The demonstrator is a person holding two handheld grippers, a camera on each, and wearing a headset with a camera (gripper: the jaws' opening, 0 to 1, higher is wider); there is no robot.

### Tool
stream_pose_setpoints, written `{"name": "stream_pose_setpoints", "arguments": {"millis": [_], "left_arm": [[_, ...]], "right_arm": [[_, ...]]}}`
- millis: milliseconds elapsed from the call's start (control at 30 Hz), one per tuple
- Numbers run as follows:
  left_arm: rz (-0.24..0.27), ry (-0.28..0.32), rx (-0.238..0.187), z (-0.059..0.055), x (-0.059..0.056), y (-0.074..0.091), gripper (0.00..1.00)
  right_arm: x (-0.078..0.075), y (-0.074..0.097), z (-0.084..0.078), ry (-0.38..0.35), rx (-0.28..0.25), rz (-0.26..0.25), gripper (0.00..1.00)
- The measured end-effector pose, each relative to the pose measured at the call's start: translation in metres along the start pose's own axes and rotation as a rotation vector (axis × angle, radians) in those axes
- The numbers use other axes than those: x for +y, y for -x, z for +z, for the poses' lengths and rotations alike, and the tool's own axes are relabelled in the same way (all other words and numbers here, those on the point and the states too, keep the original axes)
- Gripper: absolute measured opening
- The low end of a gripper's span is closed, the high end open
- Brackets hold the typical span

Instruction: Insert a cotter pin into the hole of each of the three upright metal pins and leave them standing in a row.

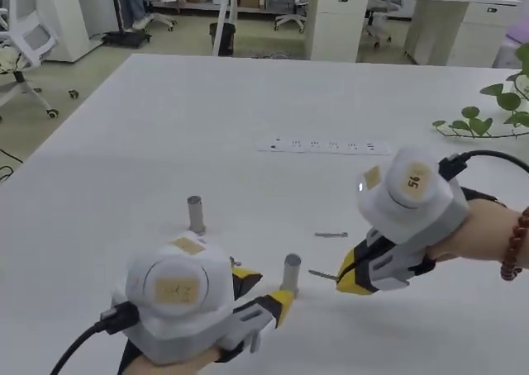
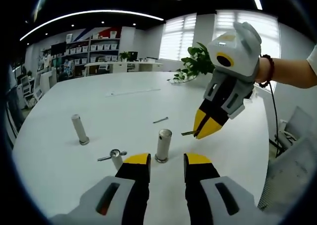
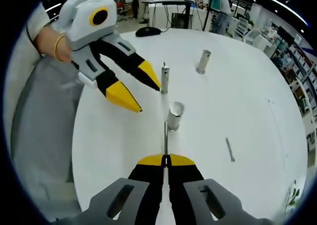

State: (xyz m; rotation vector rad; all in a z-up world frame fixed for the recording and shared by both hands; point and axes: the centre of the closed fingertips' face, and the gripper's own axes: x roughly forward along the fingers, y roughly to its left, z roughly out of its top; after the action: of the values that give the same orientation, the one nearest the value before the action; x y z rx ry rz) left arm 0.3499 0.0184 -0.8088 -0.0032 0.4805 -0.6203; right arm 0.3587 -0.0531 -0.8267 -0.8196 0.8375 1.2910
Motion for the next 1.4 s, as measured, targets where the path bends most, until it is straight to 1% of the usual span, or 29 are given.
{"name": "stream_pose_setpoints", "arguments": {"millis": [67,233,567,800,933,1033,1167,1400], "left_arm": [[0.005,-0.003,0.008,-0.001,0.000,-0.003,0.26],[0.016,-0.005,0.008,-0.001,0.001,-0.010,0.26],[0.028,-0.009,0.009,-0.001,0.000,-0.026,0.26],[0.037,-0.017,0.015,-0.004,0.001,-0.038,0.25],[0.040,-0.028,0.017,-0.004,0.002,-0.042,0.23],[0.041,-0.031,0.022,-0.006,0.003,-0.044,0.19],[0.037,-0.037,0.025,-0.007,0.002,-0.046,0.14],[0.041,-0.040,0.023,-0.007,0.004,-0.047,0.12]], "right_arm": [[-0.002,-0.001,-0.001,-0.001,0.005,0.000,0.03],[-0.007,-0.004,-0.003,0.019,0.032,-0.007,0.03],[-0.014,-0.007,-0.002,0.043,0.055,-0.006,0.03],[-0.018,-0.008,0.000,0.060,0.065,-0.008,0.03],[-0.019,-0.009,0.001,0.068,0.066,-0.004,0.03],[-0.018,-0.009,0.002,0.074,0.064,0.000,0.03],[-0.018,-0.011,0.003,0.089,0.073,0.004,0.03],[-0.018,-0.011,0.003,0.101,0.079,0.005,0.03]]}}
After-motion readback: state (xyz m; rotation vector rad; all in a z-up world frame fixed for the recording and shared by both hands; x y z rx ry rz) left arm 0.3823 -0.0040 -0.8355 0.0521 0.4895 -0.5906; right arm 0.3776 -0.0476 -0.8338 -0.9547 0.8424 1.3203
